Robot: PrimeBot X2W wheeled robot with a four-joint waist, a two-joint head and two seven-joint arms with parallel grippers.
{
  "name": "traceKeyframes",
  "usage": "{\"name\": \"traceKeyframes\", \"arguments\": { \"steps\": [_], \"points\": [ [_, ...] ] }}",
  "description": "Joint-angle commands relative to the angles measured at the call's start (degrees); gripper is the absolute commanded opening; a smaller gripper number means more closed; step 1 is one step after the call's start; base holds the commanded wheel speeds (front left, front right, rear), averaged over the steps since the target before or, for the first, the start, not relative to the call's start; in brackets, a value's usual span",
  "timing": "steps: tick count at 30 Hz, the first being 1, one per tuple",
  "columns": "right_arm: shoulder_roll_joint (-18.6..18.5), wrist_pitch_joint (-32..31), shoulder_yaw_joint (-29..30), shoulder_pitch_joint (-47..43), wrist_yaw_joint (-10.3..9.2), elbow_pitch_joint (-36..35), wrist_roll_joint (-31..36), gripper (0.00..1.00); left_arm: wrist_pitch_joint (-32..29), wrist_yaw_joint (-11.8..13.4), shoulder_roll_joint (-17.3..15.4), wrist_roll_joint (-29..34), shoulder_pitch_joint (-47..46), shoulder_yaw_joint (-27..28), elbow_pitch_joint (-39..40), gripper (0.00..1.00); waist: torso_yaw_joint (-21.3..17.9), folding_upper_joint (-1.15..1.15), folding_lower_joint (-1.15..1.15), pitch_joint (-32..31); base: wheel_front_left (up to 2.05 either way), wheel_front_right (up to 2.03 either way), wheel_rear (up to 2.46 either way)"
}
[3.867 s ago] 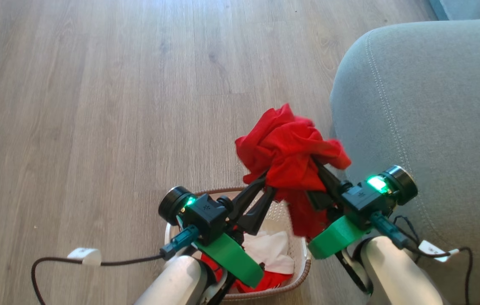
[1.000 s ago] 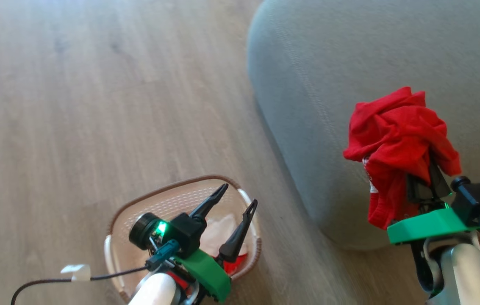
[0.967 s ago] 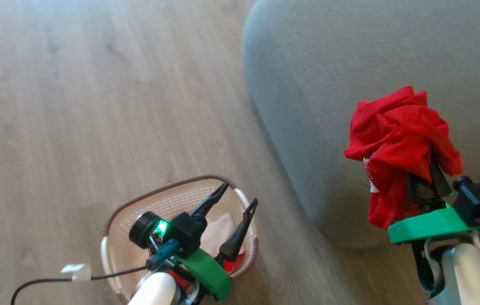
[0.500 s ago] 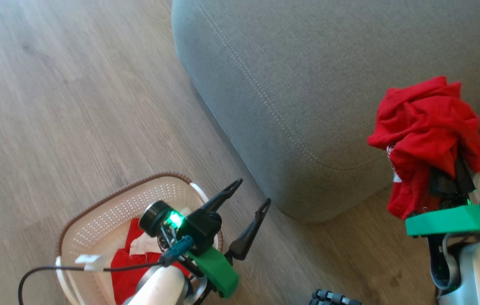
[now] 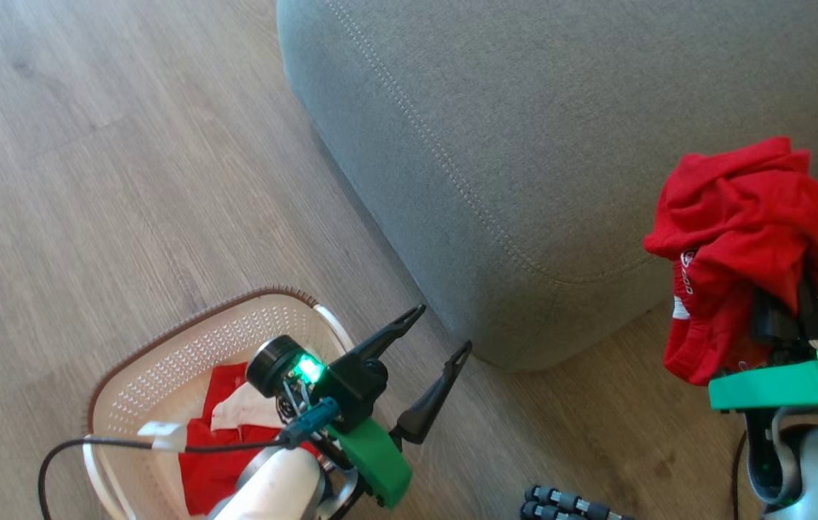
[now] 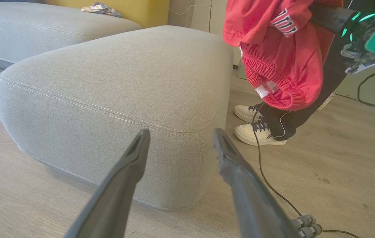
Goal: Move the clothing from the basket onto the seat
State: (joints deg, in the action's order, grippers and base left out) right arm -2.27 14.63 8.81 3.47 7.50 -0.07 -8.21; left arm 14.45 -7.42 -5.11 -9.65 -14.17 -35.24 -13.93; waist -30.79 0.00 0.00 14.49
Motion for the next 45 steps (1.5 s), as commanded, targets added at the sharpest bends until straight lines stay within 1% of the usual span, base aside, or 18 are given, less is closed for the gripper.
{"name": "traceKeyframes", "arguments": {
  "steps": [1,5,9,13,16,20,22,28,29,31,32,34,38,41,45],
  "points": [
    [-0.61,0.37,-0.86,1.25,-0.01,-2.41,0.08,0.0,0.55,-0.06,-0.09,-0.2,-2.07,1.38,1.77,1.0,0.04,0.0,0.0,0.13,0.0,0.0,0.0],
    [-0.61,0.37,-1.19,3.21,-0.01,-3.25,1.71,0.0,0.55,-0.06,-0.56,0.17,-2.31,2.02,2.41,1.0,0.12,0.0,0.0,1.5,0.0,0.0,0.0],
    [-0.61,0.37,-1.45,7.09,-0.01,-4.11,3.3,0.0,0.55,-0.06,-1.47,0.75,-2.68,2.78,3.41,1.0,0.18,0.0,0.0,3.6,0.0,0.0,0.0],
    [-0.61,0.37,-1.53,13.34,-0.01,-4.68,3.98,0.0,0.55,-0.06,-2.95,1.77,-3.36,3.57,4.62,1.0,0.1,0.0,0.0,6.85,0.0,0.0,0.0],
    [-0.61,0.37,-0.92,18.34,-0.01,-4.65,8.16,0.0,0.55,-0.06,-4.17,2.35,-4.16,2.82,5.27,1.0,1.14,0.0,0.0,9.24,0.0,0.0,0.0],
    [-0.61,0.37,1.34,25.29,-0.01,-2.67,7.57,0.0,0.55,-0.06,-5.9,2.45,-5.46,1.97,5.81,1.0,2.69,0.0,0.0,12.51,0.0,0.0,0.0],
    [-1.19,0.37,1.82,28.84,-0.01,-0.65,7.54,0.0,0.55,-0.06,-6.83,2.51,-6.1,1.71,6.11,1.0,3.32,0.0,0.0,14.04,0.0,0.0,0.0],
    [-5.5,0.37,3.18,38.62,-0.01,9.15,6.95,0.0,0.55,-0.06,-8.78,2.59,-7.91,0.51,6.75,1.0,5.33,0.0,0.0,17.88,0.0,0.0,0.0],
    [-7.0,0.37,4.37,41.76,-0.01,13.7,5.54,0.0,0.55,-0.06,-8.96,2.49,-8.67,-0.19,6.83,1.0,6.19,0.0,0.0,18.94,0.0,0.0,0.0],
    [-8.82,0.37,5.27,44.73,-0.01,18.22,4.57,0.0,0.55,-0.06,-9.07,2.45,-9.51,-0.83,7.05,1.0,7.04,0.0,0.0,19.92,0.0,0.0,0.0],
    [-8.82,0.37,5.27,44.73,-0.01,18.22,4.57,0.0,0.55,-0.06,-9.07,2.45,-9.51,-0.83,7.05,1.0,7.04,0.0,0.0,19.92,0.0,0.0,0.0],
    [-9.35,0.37,6.7,47.45,-0.01,22.79,2.78,0.0,0.55,-0.06,-9.26,2.49,-10.22,-1.08,7.28,1.0,7.7,0.0,0.0,20.72,0.0,0.0,0.0],
    [-11.66,0.37,8.73,52.77,-0.01,34.28,-0.1,0.0,0.55,-0.06,-9.19,2.12,-11.01,-1.21,7.51,1.0,9.15,0.0,0.0,22.03,0.0,0.0,0.0],
    [-13.83,0.37,8.86,56.15,-0.01,42.38,-0.12,0.0,0.55,-0.06,-9.0,1.85,-11.69,-1.67,7.69,1.0,10.31,0.0,0.0,22.9,0.0,0.0,0.0],
    [-16.72,0.37,10.01,60.59,-0.01,51.03,0.54,0.0,0.55,-0.06,-8.82,1.85,-12.65,-1.83,7.91,1.0,11.58,0.0,0.0,24.29,0.0,0.0,0.0]
  ]
}}
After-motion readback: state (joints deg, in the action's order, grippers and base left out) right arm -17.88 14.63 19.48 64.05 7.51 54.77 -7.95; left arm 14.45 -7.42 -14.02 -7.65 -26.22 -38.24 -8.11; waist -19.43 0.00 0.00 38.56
